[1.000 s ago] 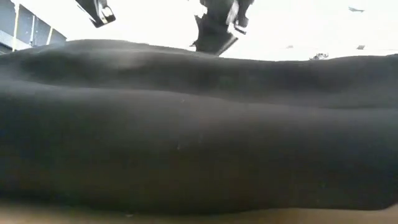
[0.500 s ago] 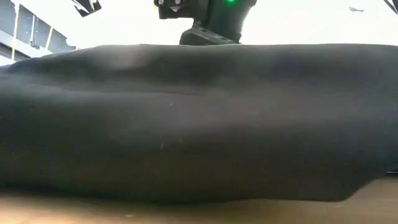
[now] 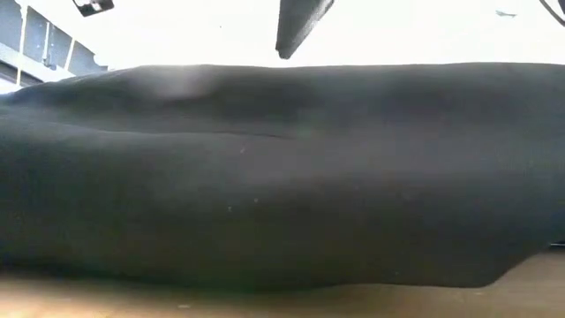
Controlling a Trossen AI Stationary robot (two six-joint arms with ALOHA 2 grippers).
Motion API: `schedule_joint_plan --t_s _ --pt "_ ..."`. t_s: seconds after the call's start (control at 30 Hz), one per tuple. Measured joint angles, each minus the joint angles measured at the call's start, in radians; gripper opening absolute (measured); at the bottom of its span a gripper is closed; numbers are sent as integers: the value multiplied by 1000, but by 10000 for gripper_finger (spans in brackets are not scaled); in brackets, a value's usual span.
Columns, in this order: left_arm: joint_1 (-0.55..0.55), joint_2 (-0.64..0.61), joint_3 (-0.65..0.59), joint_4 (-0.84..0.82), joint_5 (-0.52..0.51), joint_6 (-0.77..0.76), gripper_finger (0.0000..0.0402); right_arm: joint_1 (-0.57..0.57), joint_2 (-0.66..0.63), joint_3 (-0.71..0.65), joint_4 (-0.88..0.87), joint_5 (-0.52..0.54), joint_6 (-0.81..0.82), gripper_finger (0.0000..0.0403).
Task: Unpack backpack
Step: Close the black backpack
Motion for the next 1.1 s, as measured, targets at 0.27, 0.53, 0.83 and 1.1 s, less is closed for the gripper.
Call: schedule_joint_plan --t_s 0.27,0.53,0.83,1.1 --pt "-63 -101 0 -22 -21 -99 1 -7 -1 -73 495 -149 95 233" --pt "-75 -185 1 -31 -57 -176 1 -112 1 -344 831 -182 315 223" --pt "-75 -230 1 -53 -151 -235 1 -105 6 -448 866 -241 328 136" --pt "-75 -231 -49 -7 -120 -241 1 -7 -1 -413 573 -302 341 9"
